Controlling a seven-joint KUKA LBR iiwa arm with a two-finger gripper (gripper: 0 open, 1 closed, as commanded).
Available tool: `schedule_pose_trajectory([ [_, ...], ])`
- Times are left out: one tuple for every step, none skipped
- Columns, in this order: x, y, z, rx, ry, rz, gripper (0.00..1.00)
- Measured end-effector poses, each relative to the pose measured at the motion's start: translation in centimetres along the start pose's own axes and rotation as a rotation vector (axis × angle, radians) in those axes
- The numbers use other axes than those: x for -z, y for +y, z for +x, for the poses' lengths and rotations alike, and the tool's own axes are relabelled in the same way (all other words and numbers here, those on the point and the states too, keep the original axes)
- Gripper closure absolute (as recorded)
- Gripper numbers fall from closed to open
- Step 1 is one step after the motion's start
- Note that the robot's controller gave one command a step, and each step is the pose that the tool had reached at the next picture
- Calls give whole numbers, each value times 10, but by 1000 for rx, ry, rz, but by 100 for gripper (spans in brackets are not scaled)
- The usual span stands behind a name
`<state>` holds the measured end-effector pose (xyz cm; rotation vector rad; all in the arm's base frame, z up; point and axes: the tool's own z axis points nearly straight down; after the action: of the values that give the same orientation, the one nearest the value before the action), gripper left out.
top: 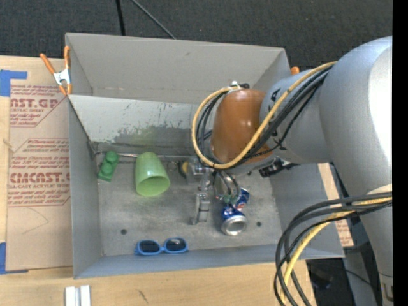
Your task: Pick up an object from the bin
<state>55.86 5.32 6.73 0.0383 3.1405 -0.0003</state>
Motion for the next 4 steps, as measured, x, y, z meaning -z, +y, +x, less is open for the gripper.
schedule_pose_trajectory([
  [43,105,-6,173,-5,-4,0],
  [21,125,-23,170,-4,11,0],
  [3,130,-38,285,1,31,0],
  [3,149,-32,302,-2,0,100],
])
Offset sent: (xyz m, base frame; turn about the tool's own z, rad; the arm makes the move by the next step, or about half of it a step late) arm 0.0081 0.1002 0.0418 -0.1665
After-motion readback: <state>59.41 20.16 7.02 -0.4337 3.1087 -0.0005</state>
